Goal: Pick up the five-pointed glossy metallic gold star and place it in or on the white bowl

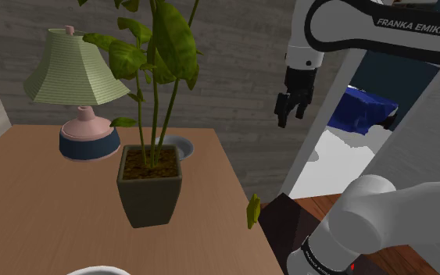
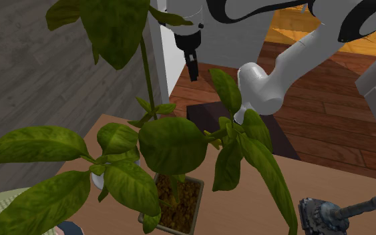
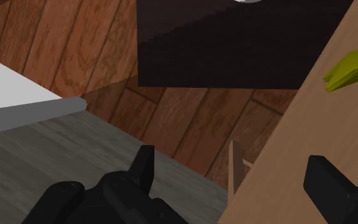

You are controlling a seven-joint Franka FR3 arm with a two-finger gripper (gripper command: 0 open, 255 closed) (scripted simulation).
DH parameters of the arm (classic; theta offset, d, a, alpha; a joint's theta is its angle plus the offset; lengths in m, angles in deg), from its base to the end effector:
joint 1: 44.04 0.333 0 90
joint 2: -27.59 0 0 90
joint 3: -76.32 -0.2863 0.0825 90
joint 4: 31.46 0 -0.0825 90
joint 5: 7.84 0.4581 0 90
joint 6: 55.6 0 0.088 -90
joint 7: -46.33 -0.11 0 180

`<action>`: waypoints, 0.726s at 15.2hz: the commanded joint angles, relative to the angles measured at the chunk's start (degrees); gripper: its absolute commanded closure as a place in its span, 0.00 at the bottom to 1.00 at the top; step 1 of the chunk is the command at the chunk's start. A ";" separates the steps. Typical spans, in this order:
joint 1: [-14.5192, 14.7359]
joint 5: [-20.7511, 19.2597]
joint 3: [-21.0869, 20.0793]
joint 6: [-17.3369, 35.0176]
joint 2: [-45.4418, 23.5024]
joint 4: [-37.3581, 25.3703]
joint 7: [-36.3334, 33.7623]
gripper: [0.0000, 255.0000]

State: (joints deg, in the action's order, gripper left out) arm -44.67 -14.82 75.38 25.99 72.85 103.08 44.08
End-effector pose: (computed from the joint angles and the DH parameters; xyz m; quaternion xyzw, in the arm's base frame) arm 0.3842 -0.0119 0.5616 0.9952 -0.0245 -0.0656 0.0678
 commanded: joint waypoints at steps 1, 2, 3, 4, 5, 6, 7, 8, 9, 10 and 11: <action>0.00 0.00 0.00 0.00 0.00 0.00 0.00 0.00; -0.08 0.91 -0.84 0.75 1.80 2.29 -2.00 0.00; -0.14 1.88 -1.74 1.49 3.57 4.53 -4.00 0.00; -0.17 2.91 -2.70 2.22 5.29 6.70 -6.00 0.00; -0.16 4.00 -3.70 2.96 6.98 8.81 -8.01 0.00; -0.11 5.16 -4.78 3.69 8.61 10.86 -10.03 0.00; 0.00 6.38 -5.90 4.42 10.19 12.85 -12.07 0.00; 0.14 7.68 -7.11 5.16 11.71 14.76 -14.11 0.00; 0.35 9.04 -8.37 5.92 13.16 16.61 -16.20 0.00; 0.63 10.47 -9.70 6.69 14.53 18.39 -18.31 0.00; 0.95 11.99 -11.12 7.49 15.82 20.10 -20.43 0.00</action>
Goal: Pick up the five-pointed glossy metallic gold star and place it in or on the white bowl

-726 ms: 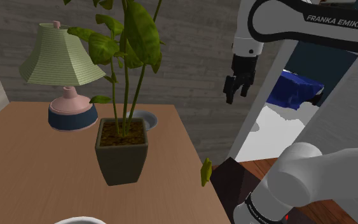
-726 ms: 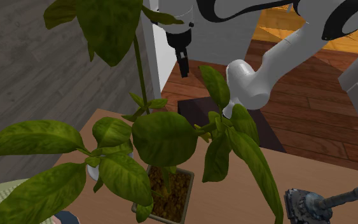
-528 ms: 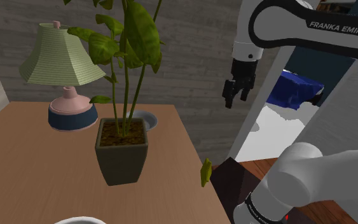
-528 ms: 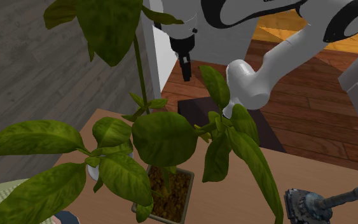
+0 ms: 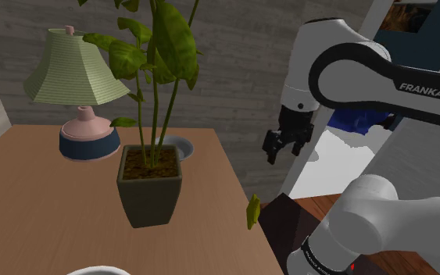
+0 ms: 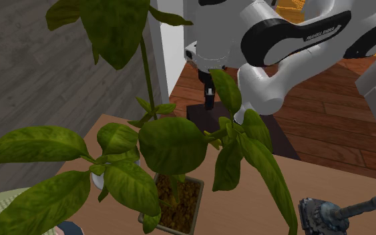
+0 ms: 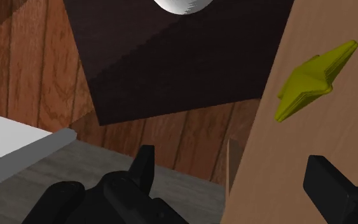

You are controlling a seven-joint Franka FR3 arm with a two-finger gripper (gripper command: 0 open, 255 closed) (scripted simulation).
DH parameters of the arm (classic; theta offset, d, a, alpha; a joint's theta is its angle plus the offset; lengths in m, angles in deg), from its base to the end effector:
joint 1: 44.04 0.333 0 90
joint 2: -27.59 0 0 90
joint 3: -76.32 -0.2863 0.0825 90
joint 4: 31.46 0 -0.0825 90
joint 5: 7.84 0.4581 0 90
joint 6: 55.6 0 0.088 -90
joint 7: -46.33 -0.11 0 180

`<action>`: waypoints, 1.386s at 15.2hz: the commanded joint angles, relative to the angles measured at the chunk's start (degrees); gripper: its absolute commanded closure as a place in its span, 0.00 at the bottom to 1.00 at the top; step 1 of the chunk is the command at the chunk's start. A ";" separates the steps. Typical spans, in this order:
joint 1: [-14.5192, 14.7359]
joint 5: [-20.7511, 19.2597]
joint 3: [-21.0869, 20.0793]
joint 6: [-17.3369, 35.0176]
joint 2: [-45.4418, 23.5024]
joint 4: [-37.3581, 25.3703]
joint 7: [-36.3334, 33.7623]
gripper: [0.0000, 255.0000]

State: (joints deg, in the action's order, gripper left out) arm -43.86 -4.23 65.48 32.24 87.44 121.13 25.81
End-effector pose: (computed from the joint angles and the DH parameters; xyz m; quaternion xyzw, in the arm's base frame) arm 0.3301 0.0654 0.4859 0.9888 -0.1329 -0.0339 0.0593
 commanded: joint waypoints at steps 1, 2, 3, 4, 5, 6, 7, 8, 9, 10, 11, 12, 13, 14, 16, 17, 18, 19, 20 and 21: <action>0.52 2.99 -2.73 2.07 2.42 3.68 -4.30 0.00; 0.98 4.64 -4.31 2.94 3.49 5.22 -6.49 0.00; 1.47 6.38 -5.99 3.86 4.44 6.68 -8.69 0.00; 2.04 8.18 -7.75 4.84 5.24 8.05 -10.94 0.00; 2.66 10.04 -9.59 5.90 5.87 9.32 -13.22 0.00; 3.32 11.95 -11.52 7.04 6.33 10.49 -15.53 0.00; 4.00 13.93 -13.54 8.28 6.59 11.55 -17.86 0.00; 4.69 15.94 -15.64 9.62 6.63 12.50 -20.20 0.00; 5.37 17.98 -17.82 11.08 6.44 13.33 -22.56 0.00; 5.96 20.09 -20.12 12.64 6.05 14.03 -24.87 0.00; 6.28 21.25 -21.43 13.57 5.71 14.36 -26.17 0.00; 6.49 21.66 -21.81 14.36 5.57 15.05 -26.17 0.00; 6.69 22.08 -22.21 15.16 5.40 15.74 -26.17 0.00; 6.89 22.51 -22.62 15.97 5.21 16.41 -26.16 0.00; 7.28 23.42 -23.47 17.66 4.73 17.73 -26.14 0.00; 7.48 23.89 -23.91 18.54 4.43 18.37 -26.13 0.00; 7.68 24.37 -24.35 19.43 4.11 19.00 -26.12 0.00; 7.79 24.65 -24.62 19.96 3.90 19.35 -26.12 0.00; 7.79 24.64 -24.61 19.95 3.91 19.36 -26.12 0.00; 7.79 24.65 -24.62 19.96 3.90 19.35 -26.12 0.00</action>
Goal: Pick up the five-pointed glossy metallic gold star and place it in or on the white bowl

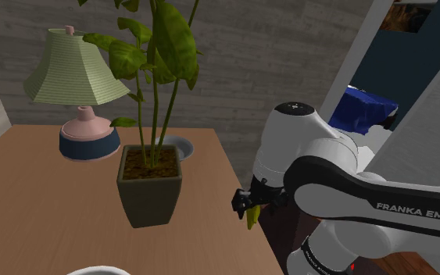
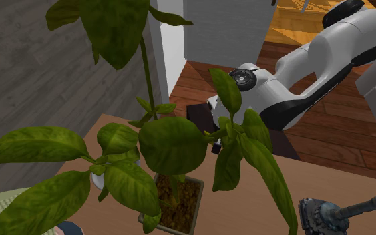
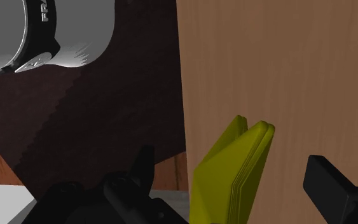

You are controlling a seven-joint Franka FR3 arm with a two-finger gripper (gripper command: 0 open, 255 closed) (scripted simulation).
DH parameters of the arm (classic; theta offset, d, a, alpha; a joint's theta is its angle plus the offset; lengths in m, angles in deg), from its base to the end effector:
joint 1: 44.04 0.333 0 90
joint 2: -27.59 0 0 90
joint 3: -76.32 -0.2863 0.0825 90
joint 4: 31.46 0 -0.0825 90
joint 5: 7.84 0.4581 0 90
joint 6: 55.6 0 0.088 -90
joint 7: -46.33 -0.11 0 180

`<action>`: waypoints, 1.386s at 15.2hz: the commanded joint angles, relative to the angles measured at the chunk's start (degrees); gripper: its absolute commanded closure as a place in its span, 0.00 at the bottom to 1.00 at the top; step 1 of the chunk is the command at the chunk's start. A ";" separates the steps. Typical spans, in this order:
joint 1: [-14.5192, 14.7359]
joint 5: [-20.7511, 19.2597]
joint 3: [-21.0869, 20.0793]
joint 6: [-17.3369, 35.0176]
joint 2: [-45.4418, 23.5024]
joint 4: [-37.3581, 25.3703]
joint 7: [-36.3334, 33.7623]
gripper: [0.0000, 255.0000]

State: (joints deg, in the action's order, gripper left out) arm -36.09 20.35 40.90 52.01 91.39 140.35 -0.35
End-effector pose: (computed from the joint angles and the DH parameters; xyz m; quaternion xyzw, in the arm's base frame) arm 0.2854 0.1744 0.3197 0.9602 -0.2756 0.0079 0.0458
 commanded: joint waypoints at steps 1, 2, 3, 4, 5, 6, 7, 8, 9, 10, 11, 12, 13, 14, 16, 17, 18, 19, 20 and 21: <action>0.01 0.06 -0.05 0.18 -0.04 0.13 0.04 0.00; 0.01 0.06 -0.05 0.18 -0.04 0.13 0.04 0.00; 0.01 0.06 -0.05 0.18 -0.05 0.13 0.04 0.00; 0.01 0.06 -0.05 0.18 -0.05 0.13 0.04 0.00; 0.01 0.06 -0.04 0.17 -0.04 0.12 0.04 0.00; 0.01 0.06 -0.04 0.17 -0.04 0.12 0.04 1.00; 0.01 0.06 -0.04 0.17 -0.04 0.12 0.04 1.00; 0.01 0.06 -0.04 0.17 -0.04 0.12 0.04 1.00; 0.00 0.06 -0.04 0.18 -0.05 0.12 0.04 1.00; 0.00 0.06 -0.04 0.17 -0.05 0.12 0.04 1.00; 0.00 0.06 -0.04 0.18 -0.05 0.12 0.04 1.00; 0.00 0.06 -0.05 0.18 -0.06 0.12 0.04 1.00; 0.00 0.06 -0.05 0.18 -0.06 0.12 0.04 1.00; 0.00 0.06 -0.05 0.18 -0.06 0.12 0.04 1.00; -0.19 -0.47 0.47 -0.77 0.38 -0.44 0.08 1.00; -0.39 -0.99 0.98 -1.69 0.77 -1.03 0.12 1.00; -0.60 -1.49 1.48 -2.59 1.13 -1.63 0.17 1.00; -0.81 -1.99 1.96 -3.48 1.45 -2.24 0.21 1.00; -1.02 -2.48 2.44 -4.34 1.73 -2.86 0.25 1.00; -1.24 -2.95 2.90 -5.18 1.98 -3.50 0.30 1.00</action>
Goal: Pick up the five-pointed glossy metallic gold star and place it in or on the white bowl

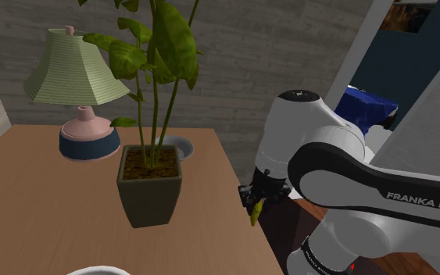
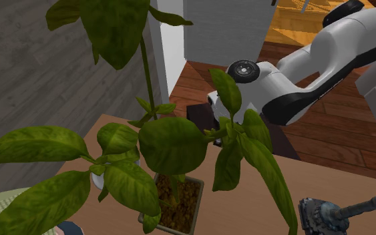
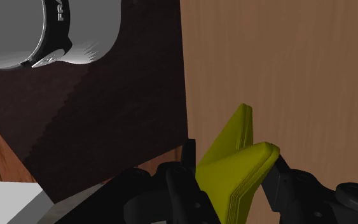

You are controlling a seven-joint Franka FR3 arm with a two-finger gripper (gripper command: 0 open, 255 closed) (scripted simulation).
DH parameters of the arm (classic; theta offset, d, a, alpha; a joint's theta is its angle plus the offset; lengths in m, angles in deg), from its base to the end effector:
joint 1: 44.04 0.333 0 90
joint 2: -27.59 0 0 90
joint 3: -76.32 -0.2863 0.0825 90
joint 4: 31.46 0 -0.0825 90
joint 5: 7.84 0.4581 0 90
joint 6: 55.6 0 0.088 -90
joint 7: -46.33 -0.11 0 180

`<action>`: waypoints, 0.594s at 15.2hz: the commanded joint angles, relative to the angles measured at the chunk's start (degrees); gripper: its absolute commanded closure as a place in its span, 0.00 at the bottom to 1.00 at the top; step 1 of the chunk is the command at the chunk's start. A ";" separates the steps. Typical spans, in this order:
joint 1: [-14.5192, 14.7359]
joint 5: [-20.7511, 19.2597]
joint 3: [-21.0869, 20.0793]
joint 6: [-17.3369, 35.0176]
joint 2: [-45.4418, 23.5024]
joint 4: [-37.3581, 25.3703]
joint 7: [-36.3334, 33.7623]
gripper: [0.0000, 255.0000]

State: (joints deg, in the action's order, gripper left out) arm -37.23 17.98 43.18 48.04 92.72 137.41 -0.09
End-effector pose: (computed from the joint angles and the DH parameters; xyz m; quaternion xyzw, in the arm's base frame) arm 0.2886 0.1747 0.3501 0.9602 -0.2756 0.0080 0.0455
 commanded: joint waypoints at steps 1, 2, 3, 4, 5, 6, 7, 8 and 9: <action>-0.30 -1.04 1.09 -2.03 0.87 -1.20 0.07 1.00; -0.51 -1.49 1.54 -2.83 1.06 -1.86 0.12 1.00; -0.73 -1.94 1.97 -3.63 1.22 -2.52 0.16 1.00; -0.93 -2.37 2.40 -4.40 1.36 -3.20 0.21 1.00; -1.14 -2.79 2.82 -5.16 1.47 -3.89 0.25 1.00; -1.35 -3.20 3.23 -5.91 1.55 -4.58 0.29 1.00; -1.55 -3.61 3.63 -6.65 1.61 -5.29 0.33 1.00; -1.75 -4.00 4.02 -7.37 1.65 -6.00 0.37 1.00; -1.95 -4.38 4.40 -8.08 1.66 -6.72 0.41 1.00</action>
State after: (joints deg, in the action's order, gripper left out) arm -39.03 13.99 47.18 40.84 94.27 131.48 0.35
